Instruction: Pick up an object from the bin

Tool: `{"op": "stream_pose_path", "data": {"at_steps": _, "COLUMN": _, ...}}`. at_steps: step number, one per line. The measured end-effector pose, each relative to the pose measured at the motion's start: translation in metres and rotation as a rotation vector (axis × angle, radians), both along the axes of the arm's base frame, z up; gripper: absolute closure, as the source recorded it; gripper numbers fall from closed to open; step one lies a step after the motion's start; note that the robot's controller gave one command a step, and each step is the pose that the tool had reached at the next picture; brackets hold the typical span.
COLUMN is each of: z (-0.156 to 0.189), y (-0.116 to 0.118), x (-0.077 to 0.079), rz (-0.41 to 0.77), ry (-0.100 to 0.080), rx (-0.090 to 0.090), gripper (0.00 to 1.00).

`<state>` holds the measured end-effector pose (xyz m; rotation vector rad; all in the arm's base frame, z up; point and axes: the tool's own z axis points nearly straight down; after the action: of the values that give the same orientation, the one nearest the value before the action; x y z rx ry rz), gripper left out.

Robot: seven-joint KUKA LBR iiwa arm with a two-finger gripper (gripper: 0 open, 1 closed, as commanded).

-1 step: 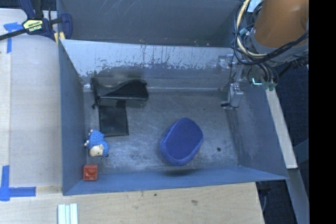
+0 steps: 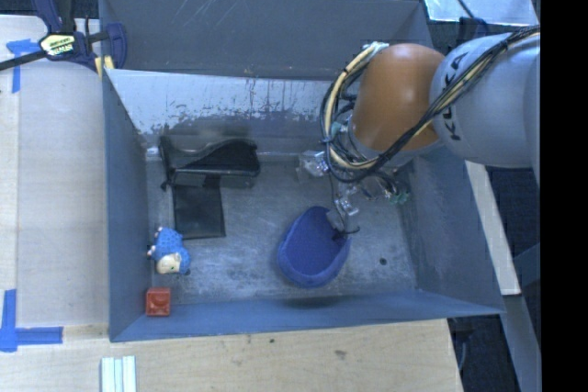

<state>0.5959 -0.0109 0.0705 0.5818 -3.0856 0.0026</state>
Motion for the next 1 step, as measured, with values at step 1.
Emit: {"op": "stream_pose_path", "data": {"at_steps": 1, "z": 0.0305, "y": 0.0535, "x": -0.0266, "rz": 0.462, "ry": -0.002, "rx": 0.004, "gripper": 0.00}}
